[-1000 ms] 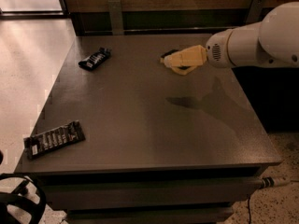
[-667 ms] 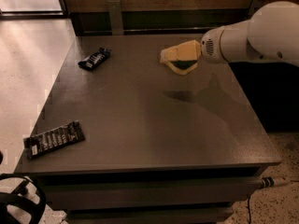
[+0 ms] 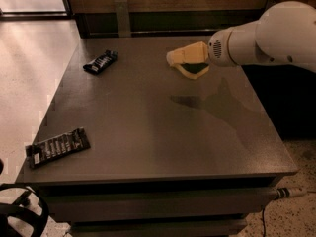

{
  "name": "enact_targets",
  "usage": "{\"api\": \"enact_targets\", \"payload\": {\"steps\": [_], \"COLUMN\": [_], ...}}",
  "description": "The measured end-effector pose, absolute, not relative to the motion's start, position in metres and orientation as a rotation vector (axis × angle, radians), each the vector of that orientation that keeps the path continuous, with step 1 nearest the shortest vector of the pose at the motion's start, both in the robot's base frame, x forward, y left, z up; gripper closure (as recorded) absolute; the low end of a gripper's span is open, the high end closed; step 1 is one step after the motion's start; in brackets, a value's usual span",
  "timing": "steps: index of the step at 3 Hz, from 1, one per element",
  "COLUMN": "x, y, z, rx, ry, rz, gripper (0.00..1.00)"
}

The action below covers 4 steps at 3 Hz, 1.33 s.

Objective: Move sponge near rxbar chocolate

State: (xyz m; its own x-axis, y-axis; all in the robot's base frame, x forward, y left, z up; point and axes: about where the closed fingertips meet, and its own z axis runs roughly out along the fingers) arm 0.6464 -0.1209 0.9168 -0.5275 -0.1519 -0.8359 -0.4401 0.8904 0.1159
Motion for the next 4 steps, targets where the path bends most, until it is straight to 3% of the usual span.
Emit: {"api": "enact_targets", "payload": {"steps": [4], "x": [0.683], "y": [-0.083], "z": [0.856], "rx": [-0.348], "ry": [2.101], "rz": [0.333], "gripper": [0.00]}}
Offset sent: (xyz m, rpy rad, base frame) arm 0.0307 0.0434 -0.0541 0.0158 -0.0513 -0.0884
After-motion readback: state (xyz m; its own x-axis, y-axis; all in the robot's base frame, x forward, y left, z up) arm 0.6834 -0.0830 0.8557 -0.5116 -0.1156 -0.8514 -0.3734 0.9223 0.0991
